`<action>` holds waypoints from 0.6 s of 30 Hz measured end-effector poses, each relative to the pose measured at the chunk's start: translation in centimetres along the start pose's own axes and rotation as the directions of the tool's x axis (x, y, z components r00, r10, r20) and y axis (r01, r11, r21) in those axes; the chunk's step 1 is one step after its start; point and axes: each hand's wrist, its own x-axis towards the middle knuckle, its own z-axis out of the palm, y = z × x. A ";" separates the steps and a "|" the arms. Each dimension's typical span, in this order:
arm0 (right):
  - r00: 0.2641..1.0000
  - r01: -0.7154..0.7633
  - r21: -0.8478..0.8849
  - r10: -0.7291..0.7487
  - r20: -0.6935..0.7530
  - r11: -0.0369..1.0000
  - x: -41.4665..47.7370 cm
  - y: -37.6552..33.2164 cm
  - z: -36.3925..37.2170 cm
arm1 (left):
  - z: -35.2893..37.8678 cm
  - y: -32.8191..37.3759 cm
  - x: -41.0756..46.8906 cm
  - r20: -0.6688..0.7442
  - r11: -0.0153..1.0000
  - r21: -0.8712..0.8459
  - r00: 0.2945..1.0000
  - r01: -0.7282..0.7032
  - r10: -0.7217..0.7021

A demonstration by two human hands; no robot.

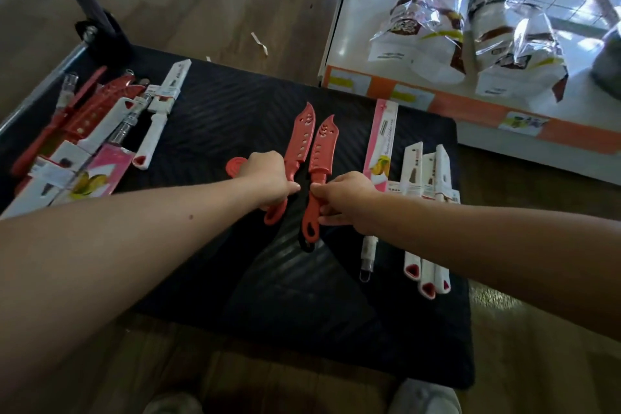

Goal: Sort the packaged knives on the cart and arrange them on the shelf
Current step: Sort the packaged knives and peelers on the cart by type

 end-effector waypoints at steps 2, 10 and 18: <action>1.000 -0.001 -0.015 0.001 0.005 1.000 0.1 0.1 -0.3 | 0.7 0.1 0.1 0.018 1.000 -0.008 1.000 0.010 -0.010; 0.996 0.041 -0.151 -0.029 0.080 0.988 0.6 -0.5 -0.3 | 0.7 -0.4 -0.3 0.051 0.999 -0.043 0.999 0.020 -0.018; 0.990 0.142 -0.650 -0.103 0.097 0.747 1.3 -4.4 -1.6 | -2.8 -1.9 -0.3 0.138 0.995 0.103 0.990 -0.004 -0.011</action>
